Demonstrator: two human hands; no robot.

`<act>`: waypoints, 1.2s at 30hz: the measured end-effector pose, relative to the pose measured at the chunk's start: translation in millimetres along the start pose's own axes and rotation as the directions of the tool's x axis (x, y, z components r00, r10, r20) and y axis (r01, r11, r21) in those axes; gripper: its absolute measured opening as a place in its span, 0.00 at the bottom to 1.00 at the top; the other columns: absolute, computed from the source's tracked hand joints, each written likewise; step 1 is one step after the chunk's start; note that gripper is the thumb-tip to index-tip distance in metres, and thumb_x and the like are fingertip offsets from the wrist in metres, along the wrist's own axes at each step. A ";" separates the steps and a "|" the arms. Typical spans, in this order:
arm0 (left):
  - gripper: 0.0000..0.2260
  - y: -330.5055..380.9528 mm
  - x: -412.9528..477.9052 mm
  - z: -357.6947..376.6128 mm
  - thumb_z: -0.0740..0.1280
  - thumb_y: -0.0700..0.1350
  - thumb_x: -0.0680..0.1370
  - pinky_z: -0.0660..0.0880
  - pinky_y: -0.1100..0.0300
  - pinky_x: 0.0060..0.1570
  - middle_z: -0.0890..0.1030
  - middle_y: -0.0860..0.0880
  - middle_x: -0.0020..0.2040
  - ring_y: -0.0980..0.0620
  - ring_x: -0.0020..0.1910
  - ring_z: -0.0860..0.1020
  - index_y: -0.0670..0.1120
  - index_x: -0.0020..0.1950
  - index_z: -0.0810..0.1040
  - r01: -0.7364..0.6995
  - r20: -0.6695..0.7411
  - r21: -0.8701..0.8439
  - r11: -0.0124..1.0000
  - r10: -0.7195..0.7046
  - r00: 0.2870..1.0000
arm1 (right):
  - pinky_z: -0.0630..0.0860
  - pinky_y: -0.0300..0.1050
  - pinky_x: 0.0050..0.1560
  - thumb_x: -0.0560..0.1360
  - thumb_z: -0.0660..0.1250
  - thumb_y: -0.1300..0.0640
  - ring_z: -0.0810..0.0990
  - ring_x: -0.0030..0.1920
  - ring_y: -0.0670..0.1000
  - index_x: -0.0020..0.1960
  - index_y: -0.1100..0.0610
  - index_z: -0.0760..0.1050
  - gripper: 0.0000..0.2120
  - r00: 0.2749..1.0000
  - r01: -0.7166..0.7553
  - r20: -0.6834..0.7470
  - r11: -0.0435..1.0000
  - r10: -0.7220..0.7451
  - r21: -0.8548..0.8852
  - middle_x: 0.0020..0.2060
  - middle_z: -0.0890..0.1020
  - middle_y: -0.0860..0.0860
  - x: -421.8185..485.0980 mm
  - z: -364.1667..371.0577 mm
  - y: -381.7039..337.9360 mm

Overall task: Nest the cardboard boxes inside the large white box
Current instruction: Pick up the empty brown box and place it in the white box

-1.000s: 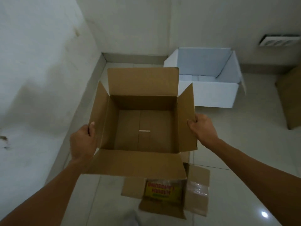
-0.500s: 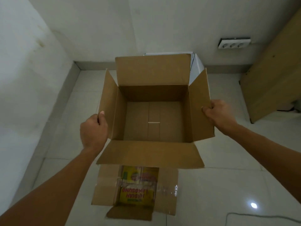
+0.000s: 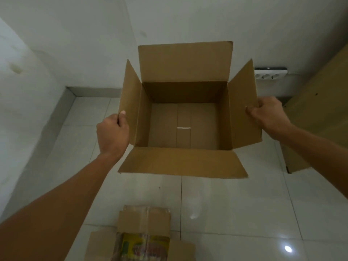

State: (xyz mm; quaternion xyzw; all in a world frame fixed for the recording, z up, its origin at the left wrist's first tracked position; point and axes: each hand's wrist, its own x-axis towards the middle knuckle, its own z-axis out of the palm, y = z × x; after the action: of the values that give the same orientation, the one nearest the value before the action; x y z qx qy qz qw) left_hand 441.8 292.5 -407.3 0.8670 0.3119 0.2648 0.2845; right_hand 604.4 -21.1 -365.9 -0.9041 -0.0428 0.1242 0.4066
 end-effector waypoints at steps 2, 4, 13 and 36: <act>0.22 7.8 25.2 17.7 0.59 0.47 0.81 0.59 0.69 0.21 0.66 0.51 0.23 0.55 0.21 0.64 0.48 0.27 0.62 -0.003 -0.009 -0.007 1.000 0.003 1.000 | 0.78 0.50 0.46 0.77 0.62 0.57 0.82 0.47 0.60 0.52 0.65 0.74 0.11 1.000 0.010 0.001 1.000 -0.010 0.022 0.49 0.81 0.63 29.8 -3.6 -3.3; 0.22 15.1 48.1 36.3 0.59 0.47 0.81 0.63 0.71 0.20 0.65 0.51 0.23 0.56 0.21 0.63 0.49 0.27 0.61 -0.018 -0.034 -0.016 1.000 0.017 0.999 | 0.78 0.48 0.45 0.77 0.62 0.56 0.81 0.48 0.59 0.54 0.64 0.74 0.11 1.000 0.011 -0.006 0.999 -0.010 0.051 0.49 0.81 0.61 60.0 -5.0 -8.2; 0.19 9.3 116.1 131.6 0.58 0.49 0.81 0.63 0.66 0.25 0.70 0.50 0.26 0.55 0.23 0.67 0.41 0.34 0.70 0.085 0.021 0.008 0.996 -0.085 0.996 | 0.78 0.56 0.53 0.78 0.62 0.57 0.81 0.50 0.62 0.57 0.66 0.73 0.14 1.000 0.016 -0.011 0.998 -0.015 0.054 0.54 0.80 0.64 175.8 24.0 9.3; 0.19 -88.0 109.1 268.0 0.57 0.49 0.82 0.64 0.58 0.30 0.73 0.43 0.28 0.45 0.26 0.71 0.40 0.33 0.70 0.159 0.152 0.283 0.946 -0.208 0.966 | 0.79 0.59 0.50 0.77 0.62 0.60 0.81 0.47 0.66 0.52 0.69 0.76 0.12 0.970 -0.207 0.107 0.971 0.220 -0.119 0.47 0.81 0.67 270.2 140.1 124.9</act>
State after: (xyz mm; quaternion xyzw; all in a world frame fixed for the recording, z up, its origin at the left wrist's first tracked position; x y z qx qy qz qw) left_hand 650.7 336.7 -621.6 0.8849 0.3976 0.1130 0.2147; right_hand 826.0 45.5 -599.8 -0.9149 0.0239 0.2186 0.3387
